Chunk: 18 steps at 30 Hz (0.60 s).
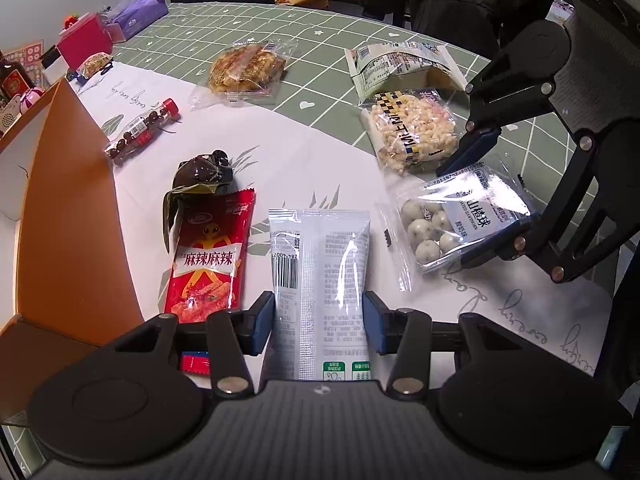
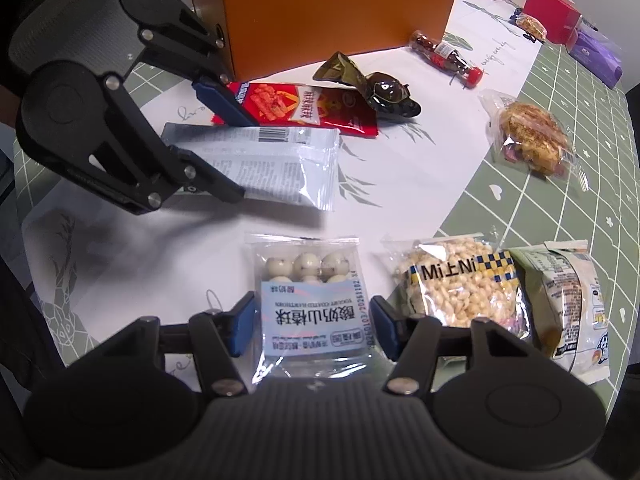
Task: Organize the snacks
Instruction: 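Grasp the long white packet with the left gripper while the right gripper grasps the yogurt-ball pack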
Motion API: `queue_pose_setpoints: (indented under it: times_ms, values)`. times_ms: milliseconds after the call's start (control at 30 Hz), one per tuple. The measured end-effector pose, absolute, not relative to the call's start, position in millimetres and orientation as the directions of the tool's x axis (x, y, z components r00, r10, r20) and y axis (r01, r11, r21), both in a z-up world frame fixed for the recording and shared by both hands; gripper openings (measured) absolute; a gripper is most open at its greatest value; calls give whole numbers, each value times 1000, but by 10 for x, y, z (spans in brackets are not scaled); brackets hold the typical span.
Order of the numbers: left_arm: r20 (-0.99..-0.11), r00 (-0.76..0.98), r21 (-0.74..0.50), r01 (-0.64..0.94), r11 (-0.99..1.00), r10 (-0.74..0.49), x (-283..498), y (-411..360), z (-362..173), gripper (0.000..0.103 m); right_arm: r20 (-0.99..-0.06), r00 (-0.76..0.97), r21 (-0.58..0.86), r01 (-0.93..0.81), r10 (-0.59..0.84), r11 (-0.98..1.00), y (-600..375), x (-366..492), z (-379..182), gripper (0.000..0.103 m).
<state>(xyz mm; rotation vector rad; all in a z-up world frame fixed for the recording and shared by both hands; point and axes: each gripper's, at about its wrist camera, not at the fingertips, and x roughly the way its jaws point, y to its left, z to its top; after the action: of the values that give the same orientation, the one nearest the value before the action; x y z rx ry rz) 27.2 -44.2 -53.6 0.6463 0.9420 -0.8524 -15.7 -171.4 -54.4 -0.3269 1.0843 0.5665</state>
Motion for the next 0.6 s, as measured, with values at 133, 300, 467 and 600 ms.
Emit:
queue_pose_setpoints:
  times_ms: [133, 300, 467, 600]
  values:
    - [-889, 328, 122, 843, 524, -320, 260, -441, -553, 54, -895, 353, 20, -578, 273, 816, -1725, -163, -521, 58]
    - [-885, 334, 125, 842, 525, -324, 238, -418, -526, 54, -888, 365, 23, -571, 278, 821, -1752, -165, -478, 58]
    - [-875, 354, 132, 832, 540, -331, 238, -384, -454, 53, -883, 377, 25, -558, 280, 829, -1795, -145, -432, 58]
    - [-856, 374, 120, 816, 566, -356, 233, -316, -321, 53, -866, 405, 36, -535, 294, 844, -1866, -130, -306, 58]
